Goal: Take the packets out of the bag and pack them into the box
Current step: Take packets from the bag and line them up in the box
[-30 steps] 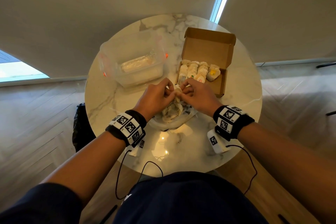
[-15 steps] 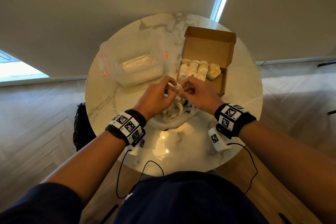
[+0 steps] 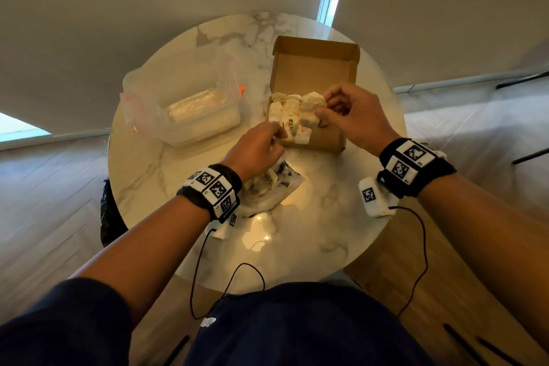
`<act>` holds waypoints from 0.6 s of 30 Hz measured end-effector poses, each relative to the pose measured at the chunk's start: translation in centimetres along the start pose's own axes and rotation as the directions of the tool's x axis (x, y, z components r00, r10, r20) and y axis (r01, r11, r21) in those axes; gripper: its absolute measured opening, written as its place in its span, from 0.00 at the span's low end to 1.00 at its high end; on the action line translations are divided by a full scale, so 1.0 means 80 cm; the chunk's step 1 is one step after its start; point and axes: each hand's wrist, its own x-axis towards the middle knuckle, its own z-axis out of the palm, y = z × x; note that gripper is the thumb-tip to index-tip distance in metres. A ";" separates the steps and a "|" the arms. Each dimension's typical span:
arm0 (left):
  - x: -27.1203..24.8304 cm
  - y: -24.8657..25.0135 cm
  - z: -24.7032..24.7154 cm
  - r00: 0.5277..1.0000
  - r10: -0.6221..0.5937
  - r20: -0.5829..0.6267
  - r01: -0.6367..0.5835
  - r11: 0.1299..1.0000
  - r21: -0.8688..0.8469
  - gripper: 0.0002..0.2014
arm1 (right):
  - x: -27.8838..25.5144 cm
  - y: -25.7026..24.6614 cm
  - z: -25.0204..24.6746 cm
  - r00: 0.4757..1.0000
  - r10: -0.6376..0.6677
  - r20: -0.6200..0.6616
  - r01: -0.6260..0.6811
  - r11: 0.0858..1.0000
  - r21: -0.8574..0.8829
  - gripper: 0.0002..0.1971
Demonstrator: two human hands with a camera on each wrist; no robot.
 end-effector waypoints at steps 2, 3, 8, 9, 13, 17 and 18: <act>0.015 0.002 0.013 0.999 -0.023 0.038 0.022 1.000 0.010 0.13 | 0.008 0.014 -0.017 0.999 -0.003 -0.038 0.002 1.000 -0.028 0.10; 0.022 0.002 0.020 0.998 -0.024 0.058 0.023 0.999 0.024 0.13 | 0.013 0.023 -0.023 0.999 0.003 -0.053 -0.005 0.999 -0.044 0.10; 0.045 -0.007 0.049 0.995 -0.027 0.093 0.021 0.997 0.069 0.11 | 0.030 0.077 -0.030 0.996 0.090 -0.010 -0.090 0.979 -0.182 0.10; 0.049 -0.009 0.052 0.995 -0.038 0.095 0.031 0.997 0.071 0.10 | 0.032 0.086 -0.027 0.993 0.114 0.014 -0.109 0.971 -0.212 0.09; 0.059 -0.018 0.060 0.991 -0.066 0.120 0.055 0.995 0.088 0.10 | 0.043 0.111 -0.006 0.983 0.153 0.104 -0.118 0.951 -0.285 0.07; 0.061 -0.024 0.064 0.991 -0.059 0.123 0.048 0.995 0.091 0.11 | 0.062 0.126 0.014 0.973 0.232 0.005 -0.218 0.919 -0.327 0.06; 0.061 -0.025 0.063 0.991 -0.054 0.122 0.043 0.995 0.090 0.11 | 0.065 0.128 0.018 0.970 0.241 -0.031 -0.238 0.915 -0.325 0.05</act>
